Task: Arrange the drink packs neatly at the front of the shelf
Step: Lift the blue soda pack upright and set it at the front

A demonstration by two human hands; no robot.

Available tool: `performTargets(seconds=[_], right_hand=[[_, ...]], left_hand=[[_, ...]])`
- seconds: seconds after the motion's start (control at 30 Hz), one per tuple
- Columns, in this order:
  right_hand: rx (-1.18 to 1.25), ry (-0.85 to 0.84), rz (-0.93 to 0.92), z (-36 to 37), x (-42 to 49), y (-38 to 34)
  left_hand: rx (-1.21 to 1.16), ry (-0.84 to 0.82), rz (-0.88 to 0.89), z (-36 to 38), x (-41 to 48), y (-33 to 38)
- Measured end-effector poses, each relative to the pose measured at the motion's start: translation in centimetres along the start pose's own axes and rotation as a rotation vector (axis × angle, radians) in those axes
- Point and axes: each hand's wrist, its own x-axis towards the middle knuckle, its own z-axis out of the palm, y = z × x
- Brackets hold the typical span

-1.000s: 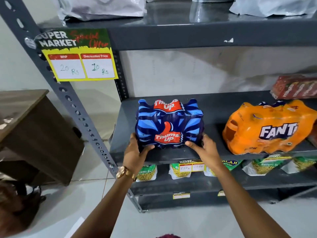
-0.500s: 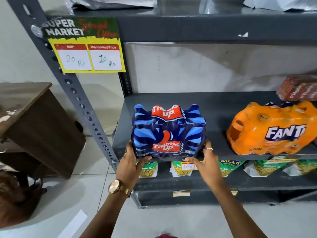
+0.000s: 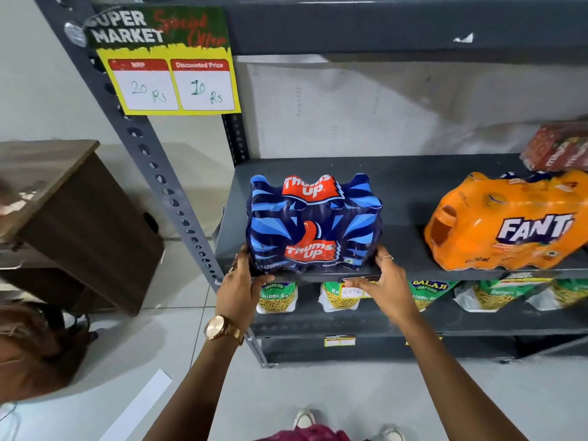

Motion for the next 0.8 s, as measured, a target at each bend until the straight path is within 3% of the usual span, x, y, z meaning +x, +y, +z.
performTargets(seconds=[0.27,0.5,0.63,0.7,0.8], right_hand=[[-0.093,0.129,-0.126,1.1,-0.1,0.3],[-0.078,0.120,-0.135,1.1,0.3,0.9],[-0.030,0.020,-0.139,0.0,0.1,0.1],[0.068,0.068,-0.202,-1.7,-0.8,0.3],[0.177,0.427,-0.282,-8.1,-3.1,2.9]], left_hand=[[-0.178,0.079,-0.005,0.5,-0.1,0.1],[-0.184,0.168,-0.004,1.1,-0.4,1.2],[-0.229,0.290,-0.091,1.9,-1.9,3.4],[-0.104,0.363,0.034,2.7,-3.9,4.6],[-0.041,0.259,0.397,6.6,-6.7,9.1]])
